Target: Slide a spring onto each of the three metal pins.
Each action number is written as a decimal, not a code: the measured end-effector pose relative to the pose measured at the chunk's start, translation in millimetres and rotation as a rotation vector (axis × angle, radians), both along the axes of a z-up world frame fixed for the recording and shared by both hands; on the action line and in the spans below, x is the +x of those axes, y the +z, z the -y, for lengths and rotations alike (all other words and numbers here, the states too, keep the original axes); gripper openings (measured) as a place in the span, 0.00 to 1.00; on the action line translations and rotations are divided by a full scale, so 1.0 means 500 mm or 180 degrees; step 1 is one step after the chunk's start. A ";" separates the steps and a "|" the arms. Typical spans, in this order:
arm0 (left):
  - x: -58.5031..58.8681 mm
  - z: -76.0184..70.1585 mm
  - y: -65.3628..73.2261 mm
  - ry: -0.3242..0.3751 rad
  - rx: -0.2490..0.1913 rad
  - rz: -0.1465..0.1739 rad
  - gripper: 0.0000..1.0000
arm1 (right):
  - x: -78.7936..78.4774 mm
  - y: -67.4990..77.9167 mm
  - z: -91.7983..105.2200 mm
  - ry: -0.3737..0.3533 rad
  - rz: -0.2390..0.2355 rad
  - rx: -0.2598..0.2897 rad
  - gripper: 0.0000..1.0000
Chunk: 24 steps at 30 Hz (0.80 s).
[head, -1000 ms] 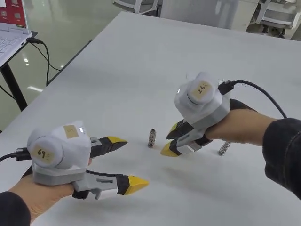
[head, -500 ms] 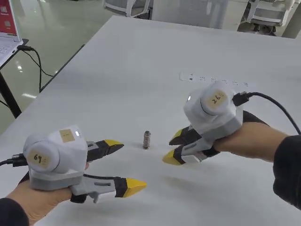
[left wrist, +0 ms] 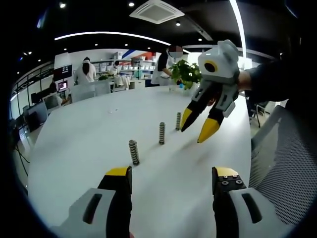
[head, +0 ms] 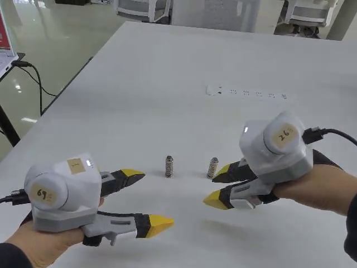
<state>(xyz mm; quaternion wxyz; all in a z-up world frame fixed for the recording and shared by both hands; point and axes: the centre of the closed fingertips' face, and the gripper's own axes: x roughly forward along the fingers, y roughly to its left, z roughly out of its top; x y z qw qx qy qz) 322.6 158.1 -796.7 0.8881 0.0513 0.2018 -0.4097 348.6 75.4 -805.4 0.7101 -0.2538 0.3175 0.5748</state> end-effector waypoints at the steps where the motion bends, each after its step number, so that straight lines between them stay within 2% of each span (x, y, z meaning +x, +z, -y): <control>1: 0.000 0.001 0.001 -0.0002 -0.0004 0.0000 0.64 | 0.000 0.000 0.004 -0.0018 0.0002 0.0007 0.30; 15: -0.003 0.009 0.002 0.0004 -0.0006 -0.0017 0.64 | -0.006 0.006 0.072 -0.0379 -0.0033 0.0263 0.31; 24: -0.001 0.019 -0.002 -0.0035 0.0017 -0.0039 0.64 | 0.019 0.018 0.131 -0.0728 0.0009 0.0450 0.33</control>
